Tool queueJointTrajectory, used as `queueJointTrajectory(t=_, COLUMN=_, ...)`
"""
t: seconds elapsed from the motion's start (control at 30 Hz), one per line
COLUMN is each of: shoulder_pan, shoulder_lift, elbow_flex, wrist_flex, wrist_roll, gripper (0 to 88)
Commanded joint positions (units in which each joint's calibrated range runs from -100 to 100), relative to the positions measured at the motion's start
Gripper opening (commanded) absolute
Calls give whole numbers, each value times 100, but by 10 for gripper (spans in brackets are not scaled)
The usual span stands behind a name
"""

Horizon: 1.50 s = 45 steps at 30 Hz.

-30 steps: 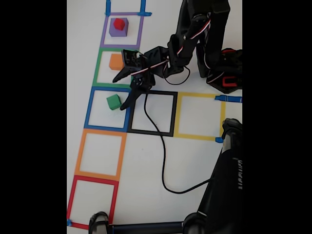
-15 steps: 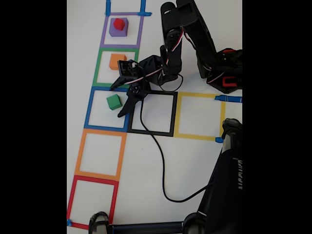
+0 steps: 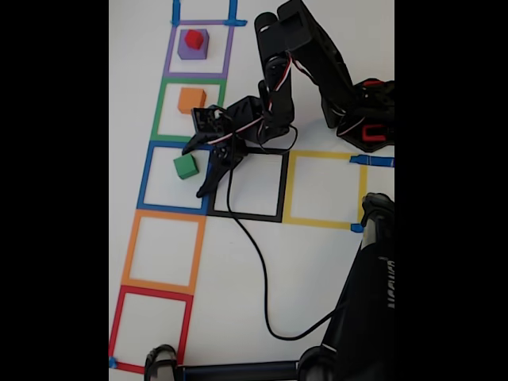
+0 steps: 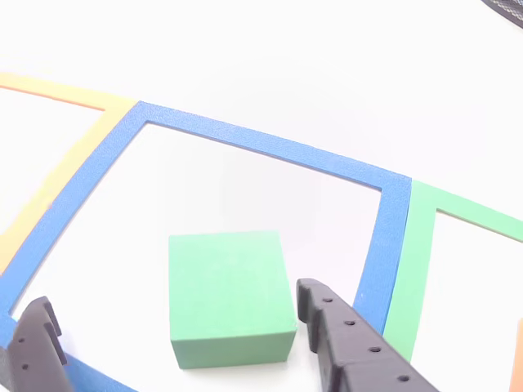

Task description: Tower of hanoi

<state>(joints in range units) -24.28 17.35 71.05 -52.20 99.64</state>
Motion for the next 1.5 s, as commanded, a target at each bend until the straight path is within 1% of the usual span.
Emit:
queueJointTrajectory(t=0.0, shoulder_pan=-55, shoulder_lift=-11, elbow_flex=-223, wrist_flex=-52, wrist_roll=36, gripper=307)
queueJointTrajectory(t=0.2, shoulder_pan=-64, shoulder_lift=-11, elbow_flex=-205, wrist_flex=-11, wrist_roll=36, gripper=234)
queueJointTrajectory(t=0.33, shoulder_pan=-74, shoulder_lift=-19, elbow_flex=-178, wrist_flex=-11, wrist_roll=36, gripper=208)
queueJointTrajectory(t=0.53, shoulder_pan=-84, shoulder_lift=-35, elbow_flex=-105, wrist_flex=13, wrist_roll=36, gripper=144)
queueJointTrajectory(t=0.7, shoulder_pan=-74, shoulder_lift=-84, elbow_flex=-50, wrist_flex=-27, wrist_roll=36, gripper=139)
queueJointTrajectory(t=0.97, shoulder_pan=-55, shoulder_lift=-213, elbow_flex=4, wrist_flex=-11, wrist_roll=36, gripper=67)
queueJointTrajectory(t=1.17, shoulder_pan=-151, shoulder_lift=-504, elbow_flex=131, wrist_flex=5, wrist_roll=36, gripper=65)
queueJointTrajectory(t=1.3, shoulder_pan=-218, shoulder_lift=-1166, elbow_flex=277, wrist_flex=475, wrist_roll=36, gripper=52)
queueJointTrajectory(t=1.37, shoulder_pan=-247, shoulder_lift=-1666, elbow_flex=322, wrist_flex=928, wrist_roll=36, gripper=41)
queueJointTrajectory(t=1.47, shoulder_pan=-247, shoulder_lift=-2635, elbow_flex=359, wrist_flex=1948, wrist_roll=36, gripper=25)
